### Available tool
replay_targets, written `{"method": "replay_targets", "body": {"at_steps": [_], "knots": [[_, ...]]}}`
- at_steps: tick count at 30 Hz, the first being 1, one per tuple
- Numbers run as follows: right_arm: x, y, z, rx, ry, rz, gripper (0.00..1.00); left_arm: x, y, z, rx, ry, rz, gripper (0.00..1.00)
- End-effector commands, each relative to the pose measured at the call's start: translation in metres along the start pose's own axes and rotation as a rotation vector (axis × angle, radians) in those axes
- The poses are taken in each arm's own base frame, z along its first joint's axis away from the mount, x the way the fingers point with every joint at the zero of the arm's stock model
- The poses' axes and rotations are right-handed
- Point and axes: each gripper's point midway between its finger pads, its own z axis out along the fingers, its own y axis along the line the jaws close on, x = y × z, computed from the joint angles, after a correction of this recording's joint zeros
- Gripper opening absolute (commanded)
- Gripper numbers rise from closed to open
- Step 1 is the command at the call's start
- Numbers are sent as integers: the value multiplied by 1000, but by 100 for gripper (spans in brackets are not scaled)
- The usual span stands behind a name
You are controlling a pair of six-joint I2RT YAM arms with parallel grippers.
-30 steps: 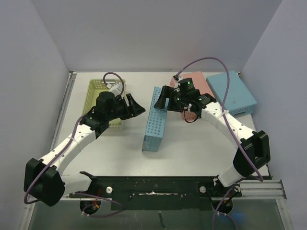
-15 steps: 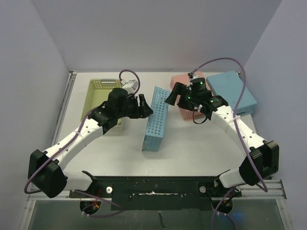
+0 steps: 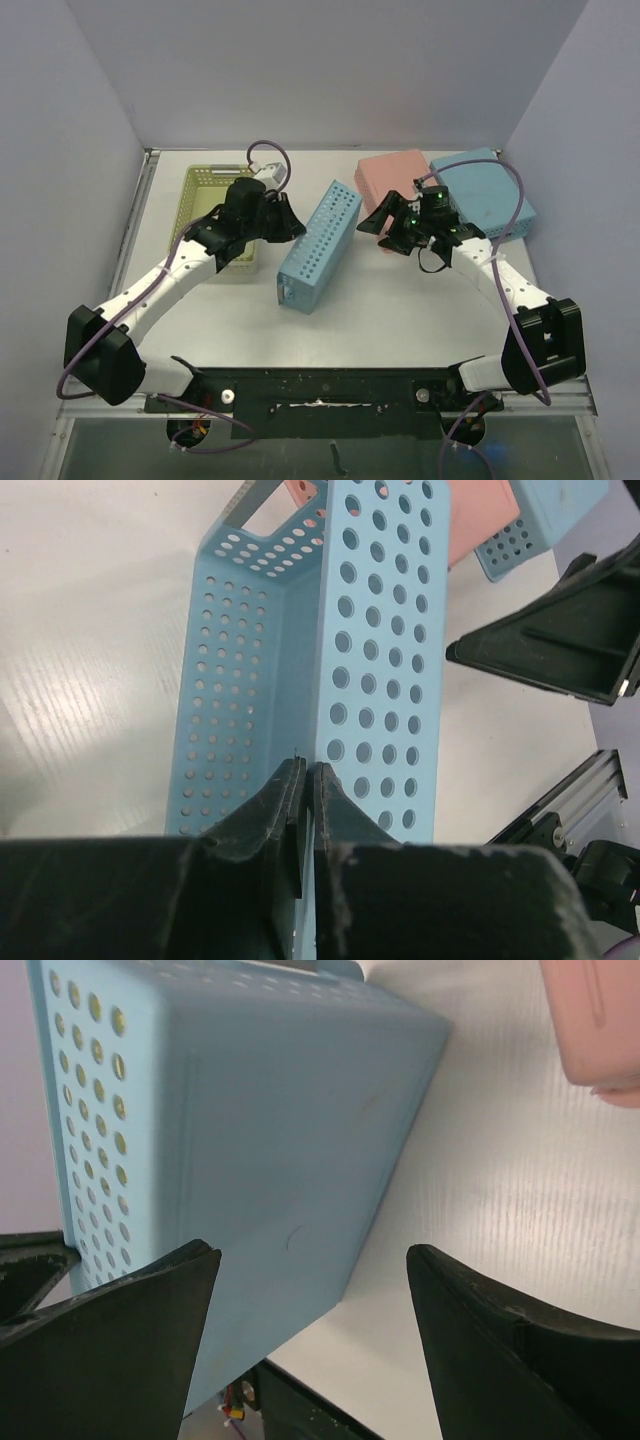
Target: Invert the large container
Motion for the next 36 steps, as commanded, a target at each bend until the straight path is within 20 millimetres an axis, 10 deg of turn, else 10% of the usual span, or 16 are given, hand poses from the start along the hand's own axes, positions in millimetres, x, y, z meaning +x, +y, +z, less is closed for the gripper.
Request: {"method": "replay_targets", "body": {"at_steps": [1, 14, 24, 36], "knots": [[-12, 43, -7, -199, -26, 6, 78, -20, 15, -13, 4, -61, -60, 0], [-25, 16, -12, -80, -64, -9, 78, -30, 77, -24, -85, -79, -187, 0], [-37, 4, -22, -53, -96, -5, 78, -1, 126, -19, -381, 36, -99, 0], [-44, -3, -26, -47, -110, 4, 78, 22, 58, 25, -215, 90, -7, 0]]}}
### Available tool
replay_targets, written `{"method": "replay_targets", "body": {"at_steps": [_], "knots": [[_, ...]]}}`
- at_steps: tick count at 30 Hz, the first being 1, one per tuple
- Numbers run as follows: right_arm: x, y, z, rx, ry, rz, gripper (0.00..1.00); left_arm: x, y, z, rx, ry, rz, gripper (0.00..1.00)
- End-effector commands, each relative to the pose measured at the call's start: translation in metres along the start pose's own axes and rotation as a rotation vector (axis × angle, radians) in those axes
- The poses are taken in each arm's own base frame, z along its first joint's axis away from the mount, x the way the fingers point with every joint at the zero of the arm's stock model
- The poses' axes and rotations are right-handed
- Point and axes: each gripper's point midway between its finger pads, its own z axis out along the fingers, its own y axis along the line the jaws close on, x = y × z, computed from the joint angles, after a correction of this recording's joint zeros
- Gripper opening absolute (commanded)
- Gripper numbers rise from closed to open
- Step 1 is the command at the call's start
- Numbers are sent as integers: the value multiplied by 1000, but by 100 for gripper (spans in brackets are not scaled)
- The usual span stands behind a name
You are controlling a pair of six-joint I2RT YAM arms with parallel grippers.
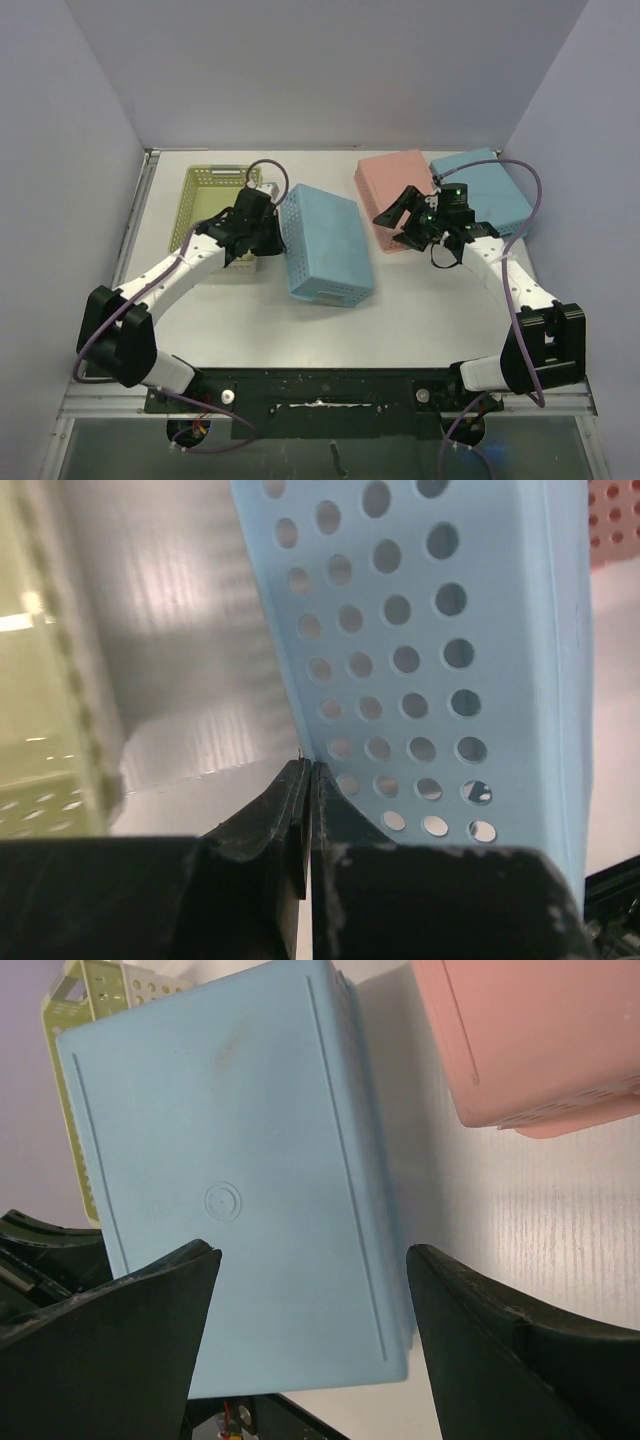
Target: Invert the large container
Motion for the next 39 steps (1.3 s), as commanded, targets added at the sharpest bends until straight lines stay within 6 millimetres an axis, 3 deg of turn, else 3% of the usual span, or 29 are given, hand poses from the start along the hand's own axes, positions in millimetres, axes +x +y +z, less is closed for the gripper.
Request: {"method": "replay_targets", "body": {"at_steps": [1, 5, 10, 14, 17, 19, 26, 32, 36, 39], "knots": [[-18, 25, -15, -66, -62, -55, 78, -12, -44, 8, 103, -36, 54, 0], [-16, 22, -15, -55, -50, -62, 78, -10, -52, 18, 76, 2, 133, 22], [-20, 22, -23, -30, -73, -109, 78, -41, -54, -3, -4, -53, 219, 54], [-21, 20, -23, -4, -75, -135, 78, -73, -46, -32, -84, -144, 245, 65], [-20, 21, -22, -3, -71, -136, 78, -96, -22, -45, -200, -262, 226, 73], [-19, 22, -21, -8, -69, -139, 78, -99, -7, -44, -267, -314, 275, 74], [-16, 27, -19, -8, -58, -159, 78, -100, 56, -16, -358, -178, 171, 70], [1, 35, -10, 11, 3, -252, 80, -89, 71, 9, -350, -138, 152, 58], [38, 51, 0, 27, 107, -431, 81, -85, 79, 19, -343, -105, 132, 38], [77, 59, -1, 30, 197, -604, 81, -86, 84, 21, -333, -92, 117, 10]]}}
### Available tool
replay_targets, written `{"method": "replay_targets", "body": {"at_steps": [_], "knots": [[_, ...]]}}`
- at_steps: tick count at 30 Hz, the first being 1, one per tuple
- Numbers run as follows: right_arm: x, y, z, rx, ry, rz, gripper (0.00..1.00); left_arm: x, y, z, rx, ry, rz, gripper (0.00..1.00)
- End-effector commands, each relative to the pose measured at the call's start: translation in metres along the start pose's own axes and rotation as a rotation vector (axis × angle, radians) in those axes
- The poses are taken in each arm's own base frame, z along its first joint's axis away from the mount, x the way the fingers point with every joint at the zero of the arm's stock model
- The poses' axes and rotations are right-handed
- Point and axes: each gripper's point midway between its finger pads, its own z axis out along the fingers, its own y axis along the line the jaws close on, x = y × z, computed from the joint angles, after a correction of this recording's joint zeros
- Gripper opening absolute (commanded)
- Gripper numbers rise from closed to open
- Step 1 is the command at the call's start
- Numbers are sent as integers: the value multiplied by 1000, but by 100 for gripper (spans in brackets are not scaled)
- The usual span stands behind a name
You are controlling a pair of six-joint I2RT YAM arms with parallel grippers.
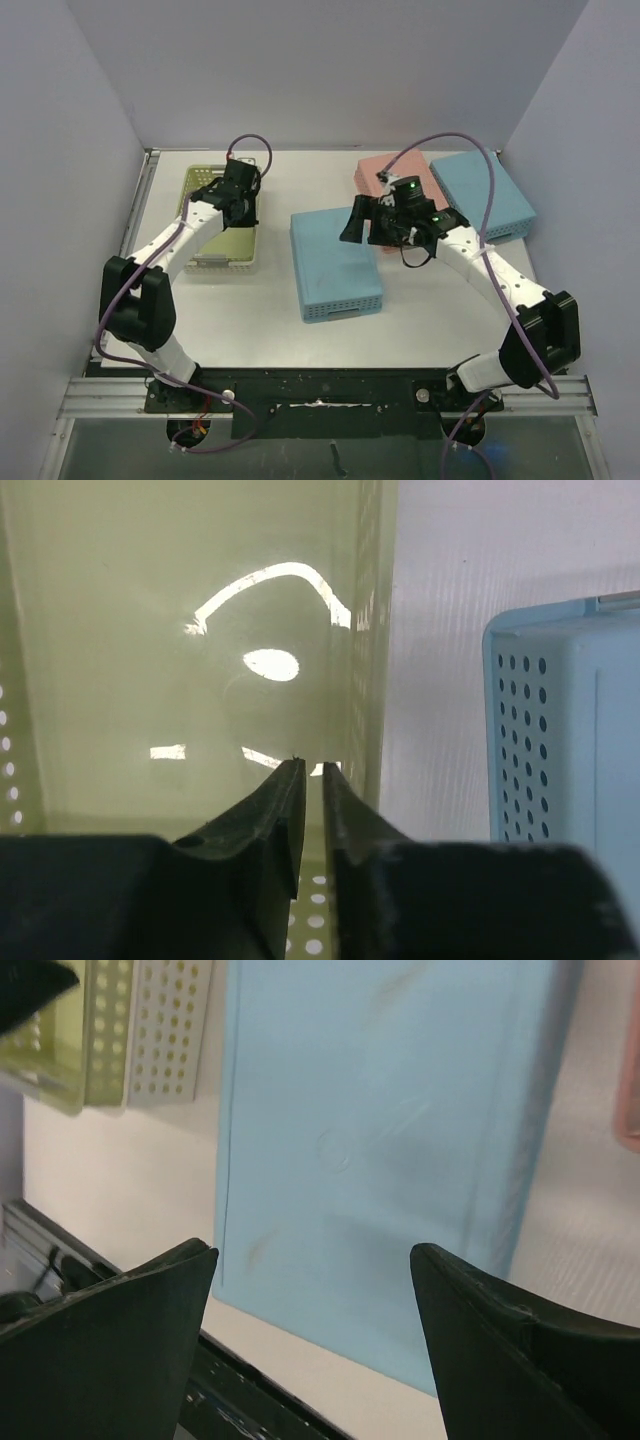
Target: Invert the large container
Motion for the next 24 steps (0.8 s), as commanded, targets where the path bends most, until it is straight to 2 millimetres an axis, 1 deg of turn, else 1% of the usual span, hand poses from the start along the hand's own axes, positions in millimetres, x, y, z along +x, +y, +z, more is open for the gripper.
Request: {"method": "replay_targets", "body": {"at_steps": [1, 4, 7, 10, 13, 15, 16, 17, 19, 21, 24], "knots": [[42, 31, -2, 14, 97, -299, 82, -17, 1, 2, 49, -35, -35, 0], [83, 32, -4, 37, 137, -437, 82, -24, 3, -3, 49, -51, -29, 0], [114, 18, -8, 53, 202, -456, 83, -42, 2, -23, 76, -104, -35, 0], [133, 4, -8, 86, 259, -439, 83, -66, 3, -49, 99, -171, -43, 0], [139, -7, 2, 137, 281, -412, 83, -89, 6, -78, 113, -231, -41, 0], [137, -12, 14, 174, 276, -398, 83, -104, 9, -99, 117, -279, -42, 0], [132, -13, 21, 195, 262, -393, 83, -110, 11, -107, 117, -300, -44, 0], [123, -15, 28, 223, 236, -377, 83, -117, 13, -118, 119, -324, -46, 0], [103, -18, 43, 268, 191, -336, 83, -124, 15, -133, 124, -350, -52, 0], [79, -18, 59, 284, 145, -278, 82, -129, 17, -147, 132, -370, -59, 0], [47, -12, 77, 261, 95, -211, 82, -132, 19, -164, 144, -382, -63, 0]]}}
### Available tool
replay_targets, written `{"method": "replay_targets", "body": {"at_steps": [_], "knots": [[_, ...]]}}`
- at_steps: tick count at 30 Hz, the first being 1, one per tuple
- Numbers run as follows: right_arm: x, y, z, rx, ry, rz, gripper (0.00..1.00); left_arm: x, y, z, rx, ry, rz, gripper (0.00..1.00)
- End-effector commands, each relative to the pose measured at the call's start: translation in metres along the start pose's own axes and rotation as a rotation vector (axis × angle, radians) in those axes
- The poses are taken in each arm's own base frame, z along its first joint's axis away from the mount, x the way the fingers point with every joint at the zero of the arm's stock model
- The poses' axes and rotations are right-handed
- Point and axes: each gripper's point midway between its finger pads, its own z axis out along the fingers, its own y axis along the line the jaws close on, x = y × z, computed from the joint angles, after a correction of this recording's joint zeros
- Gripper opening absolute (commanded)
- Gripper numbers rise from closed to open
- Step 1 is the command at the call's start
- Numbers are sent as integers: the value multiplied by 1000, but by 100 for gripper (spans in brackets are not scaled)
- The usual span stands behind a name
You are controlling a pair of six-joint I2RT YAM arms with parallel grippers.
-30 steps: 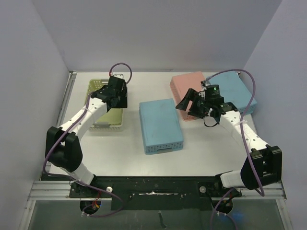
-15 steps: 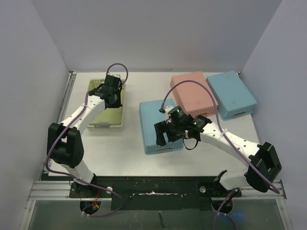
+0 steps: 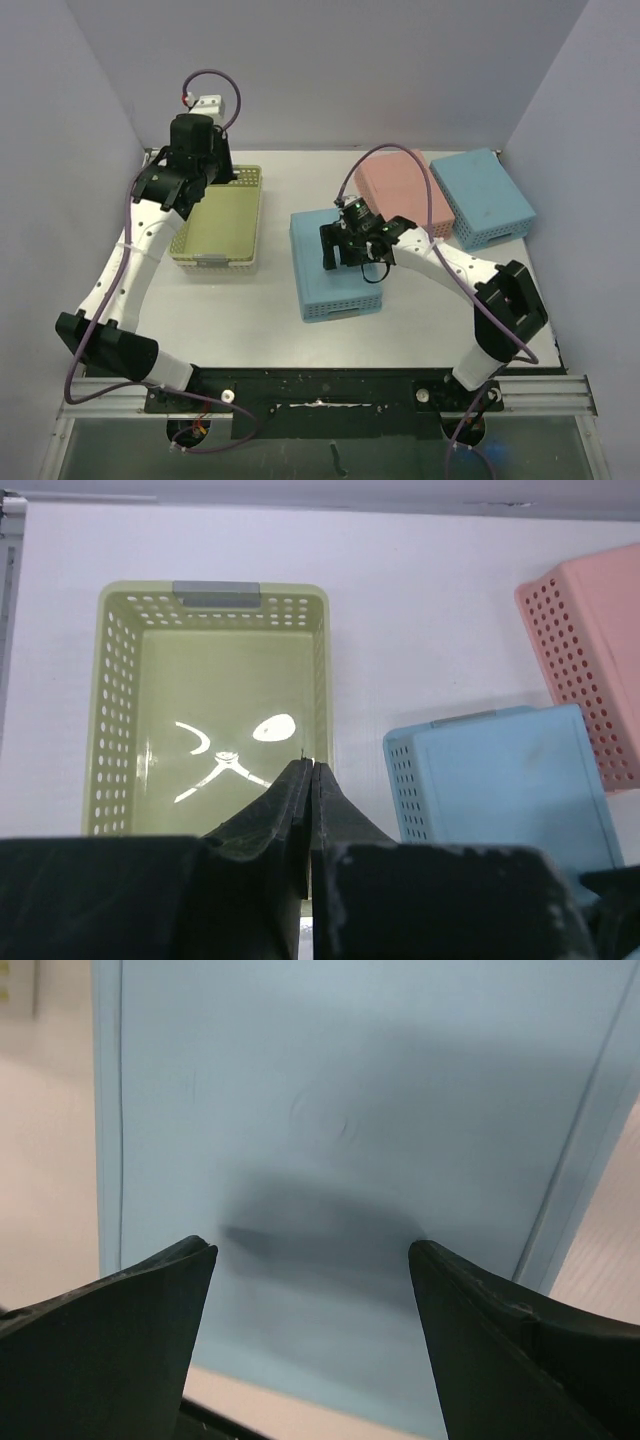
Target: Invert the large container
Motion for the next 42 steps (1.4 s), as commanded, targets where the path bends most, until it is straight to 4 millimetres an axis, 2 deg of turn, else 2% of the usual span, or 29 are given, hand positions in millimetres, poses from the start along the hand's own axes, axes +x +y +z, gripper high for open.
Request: {"method": "replay_targets", "body": {"at_steps": [1, 3, 6, 7, 8, 11, 13, 16, 20, 24, 28, 30, 31, 35, 36, 39, 40, 42], "knots": [[-51, -18, 25, 47, -81, 121, 82, -22, 3, -33, 17, -46, 3, 0], [-65, -18, 25, 49, -92, 108, 82, -21, 4, -38, 20, -43, 9, 0], [-75, -10, 8, 46, -125, 44, 82, -3, 9, -29, -3, 19, 33, 0], [-75, -6, -1, 43, -144, 10, 82, 7, 9, -24, -4, 49, 39, 6], [-71, -2, -9, 47, -157, -30, 82, 15, 7, -17, 2, 75, 41, 16], [-39, 15, -31, 32, -142, -141, 82, 36, 0, 5, 30, 124, 27, 45], [-11, 25, -44, 14, -112, -182, 82, 53, -2, 24, 26, 163, 22, 55], [31, 39, -62, -14, -64, -192, 82, 69, -3, 46, 18, 205, 21, 59], [73, 51, -76, -76, -7, -82, 83, 93, -6, 71, 24, 258, 25, 59], [105, 46, -69, -48, 84, 59, 83, 112, -1, 91, 16, 281, 23, 58], [120, 47, -54, -30, 156, 89, 83, 122, 3, 103, 20, 303, 10, 55], [118, 49, -46, -26, 157, 84, 83, 126, 2, 107, 32, 308, 8, 50], [114, 50, -42, -18, 144, 76, 83, 125, 1, 108, 36, 306, 7, 45], [80, 41, -18, 67, 106, 59, 83, 123, 2, 109, 39, 312, 12, 5], [70, 38, -12, 84, 92, 54, 83, 122, 4, 108, 35, 315, 15, 0], [32, 32, 4, 110, 7, 91, 83, 115, 10, 105, 28, 309, 20, 0], [23, 31, 8, 96, -12, 108, 83, 113, 10, 104, 28, 307, 23, 5], [6, 26, 16, 75, -39, 140, 83, 109, 10, 99, 28, 305, 25, 24]]}}
